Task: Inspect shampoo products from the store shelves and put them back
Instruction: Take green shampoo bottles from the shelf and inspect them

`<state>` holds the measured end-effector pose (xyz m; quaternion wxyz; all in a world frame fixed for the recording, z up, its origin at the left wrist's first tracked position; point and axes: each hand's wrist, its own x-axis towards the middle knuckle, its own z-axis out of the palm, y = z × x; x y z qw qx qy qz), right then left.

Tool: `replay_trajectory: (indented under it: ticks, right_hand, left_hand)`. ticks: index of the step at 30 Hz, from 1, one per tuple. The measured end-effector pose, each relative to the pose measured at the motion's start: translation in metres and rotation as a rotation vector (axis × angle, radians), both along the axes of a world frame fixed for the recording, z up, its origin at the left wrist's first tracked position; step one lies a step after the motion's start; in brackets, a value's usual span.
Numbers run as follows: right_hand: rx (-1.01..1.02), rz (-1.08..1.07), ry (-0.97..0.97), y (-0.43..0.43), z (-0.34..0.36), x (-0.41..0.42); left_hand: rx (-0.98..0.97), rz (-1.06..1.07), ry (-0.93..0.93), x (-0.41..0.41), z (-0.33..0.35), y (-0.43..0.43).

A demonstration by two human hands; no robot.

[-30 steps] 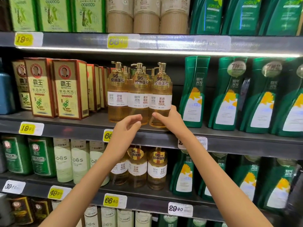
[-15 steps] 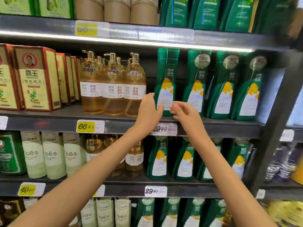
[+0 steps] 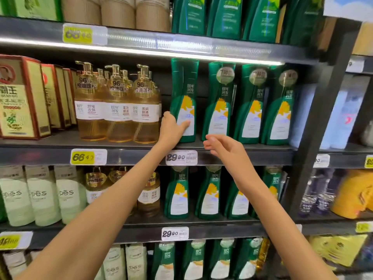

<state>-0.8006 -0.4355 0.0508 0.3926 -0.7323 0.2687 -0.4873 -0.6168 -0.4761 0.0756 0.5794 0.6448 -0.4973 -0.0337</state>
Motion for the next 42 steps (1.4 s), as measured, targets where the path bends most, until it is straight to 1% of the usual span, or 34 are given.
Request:
replay_trajectory:
  ticks: [3,5,8,11,13,16,18,20,22,25,27,29,32,33,35,37,38,40,41,42]
  right_hand:
    - [0.009,-0.012,-0.04,0.005,0.003,0.001]
    - [-0.009,-0.028,-0.064,0.01,0.005,0.0]
    - [-0.035,-0.081,-0.122,0.021,-0.001,-0.004]
    - [0.023,-0.082,-0.197,0.038,-0.026,-0.007]
    - [0.15,0.01,-0.199,0.052,-0.053,-0.006]
    - [0.446,0.302,-0.199,0.076,-0.101,-0.007]
    - [0.654,0.458,-0.198,0.092,-0.134,-0.008]
    - [0.841,0.5,-0.177,0.107,-0.162,-0.009]
    - [0.922,0.545,-0.138,0.114,-0.18,-0.009]
    - [0.945,0.546,-0.058,0.118,-0.188,-0.004]
    - [0.949,0.498,-0.049,0.12,-0.194,0.001]
    - [0.953,0.496,-0.092,0.122,-0.203,0.006]
    - [0.923,0.436,-0.066,0.122,-0.211,0.014]
    - [0.907,0.402,-0.048,0.121,-0.212,0.018]
    - [0.891,0.354,-0.046,0.12,-0.213,0.023]
    - [0.904,0.348,-0.086,0.12,-0.214,0.027]
    - [0.917,0.348,-0.101,0.121,-0.214,0.029]
    - [0.937,0.344,-0.109,0.126,-0.212,0.035]
    - [0.94,0.338,-0.106,0.129,-0.212,0.039]
    - [0.931,0.327,-0.1,0.132,-0.212,0.041]
  left_hand:
    - [-0.05,0.061,-0.084,-0.018,-0.005,0.013]
    - [-0.104,0.066,-0.091,-0.029,-0.004,0.031]
    - [-0.203,0.027,-0.013,-0.044,-0.012,0.07]
    - [-0.205,-0.084,0.155,-0.062,-0.048,0.119]
    - [-0.15,-0.16,0.277,-0.074,-0.084,0.153]
    - [-0.083,-0.234,0.459,-0.091,-0.139,0.198]
    - [-0.048,-0.249,0.524,-0.099,-0.173,0.22]
    - [-0.001,-0.248,0.549,-0.104,-0.2,0.237]
    - [0.056,-0.234,0.58,-0.103,-0.22,0.249]
    - [0.147,-0.22,0.618,-0.096,-0.237,0.26]
    - [0.223,-0.226,0.596,-0.09,-0.243,0.265]
    - [0.304,-0.196,0.53,-0.087,-0.248,0.266]
    - [0.375,-0.007,0.34,-0.088,-0.255,0.268]
    - [0.391,0.025,0.282,-0.089,-0.257,0.271]
    - [0.418,-0.009,0.205,-0.092,-0.262,0.276]
    - [0.447,-0.053,0.131,-0.095,-0.267,0.278]
    - [0.482,-0.036,0.087,-0.098,-0.268,0.276]
    - [0.567,0.069,-0.008,-0.104,-0.268,0.271]
    - [0.561,0.114,-0.022,-0.106,-0.268,0.269]
    - [0.513,0.131,-0.005,-0.107,-0.269,0.268]
